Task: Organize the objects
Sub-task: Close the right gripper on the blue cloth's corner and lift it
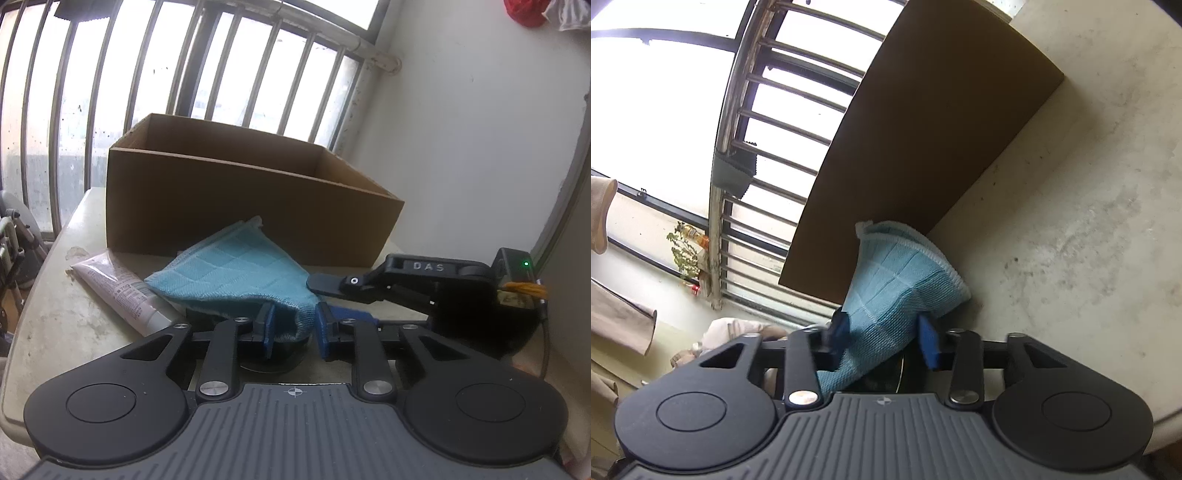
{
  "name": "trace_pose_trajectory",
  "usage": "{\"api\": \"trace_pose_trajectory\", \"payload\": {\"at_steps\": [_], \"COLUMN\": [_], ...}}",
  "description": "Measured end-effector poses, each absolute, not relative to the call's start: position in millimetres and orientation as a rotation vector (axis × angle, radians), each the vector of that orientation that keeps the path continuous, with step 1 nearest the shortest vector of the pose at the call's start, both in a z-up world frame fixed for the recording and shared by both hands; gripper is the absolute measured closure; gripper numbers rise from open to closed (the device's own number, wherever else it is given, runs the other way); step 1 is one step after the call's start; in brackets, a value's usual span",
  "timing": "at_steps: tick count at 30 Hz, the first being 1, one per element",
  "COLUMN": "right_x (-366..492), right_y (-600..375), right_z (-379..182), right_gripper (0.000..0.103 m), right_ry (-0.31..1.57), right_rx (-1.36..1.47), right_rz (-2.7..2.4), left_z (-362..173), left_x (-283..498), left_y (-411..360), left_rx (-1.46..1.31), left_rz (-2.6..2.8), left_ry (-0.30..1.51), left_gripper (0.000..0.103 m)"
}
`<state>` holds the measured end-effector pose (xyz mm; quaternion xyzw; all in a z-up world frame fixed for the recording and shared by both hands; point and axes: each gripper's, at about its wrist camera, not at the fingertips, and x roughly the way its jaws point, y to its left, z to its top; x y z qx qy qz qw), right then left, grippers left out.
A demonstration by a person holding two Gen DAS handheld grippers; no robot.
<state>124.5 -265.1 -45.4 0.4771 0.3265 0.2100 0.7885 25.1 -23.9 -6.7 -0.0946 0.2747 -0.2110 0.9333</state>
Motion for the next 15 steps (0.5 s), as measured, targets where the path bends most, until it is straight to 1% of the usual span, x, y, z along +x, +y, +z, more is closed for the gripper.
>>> {"api": "trace_pose_trajectory", "payload": {"at_steps": [1, 3, 7, 10, 15], "right_x": [123.2, 118.7, 112.0, 104.4, 90.6], "right_y": [-265.3, -266.2, -268.6, -267.2, -263.5], "right_z": [-45.0, -41.3, -36.0, -33.3, -32.7], "right_gripper": [0.081, 0.087, 0.096, 0.098, 0.098], "right_ry": [0.695, 0.666, 0.644, 0.656, 0.704], "right_rx": [1.024, 1.010, 0.985, 0.963, 0.942], "right_rz": [0.454, 0.454, 0.483, 0.511, 0.554], "left_z": [-6.7, -6.3, -5.6, -4.4, -4.5], "left_x": [24.9, 24.6, 21.6, 17.5, 10.6], "left_y": [-23.9, -22.6, -17.9, -13.5, -0.8], "left_rx": [-0.193, -0.194, -0.217, -0.223, -0.254], "left_rz": [-0.430, -0.429, -0.447, -0.445, -0.456], "left_ry": [0.561, 0.560, 0.558, 0.557, 0.586], "left_gripper": [0.082, 0.082, 0.082, 0.082, 0.082]}}
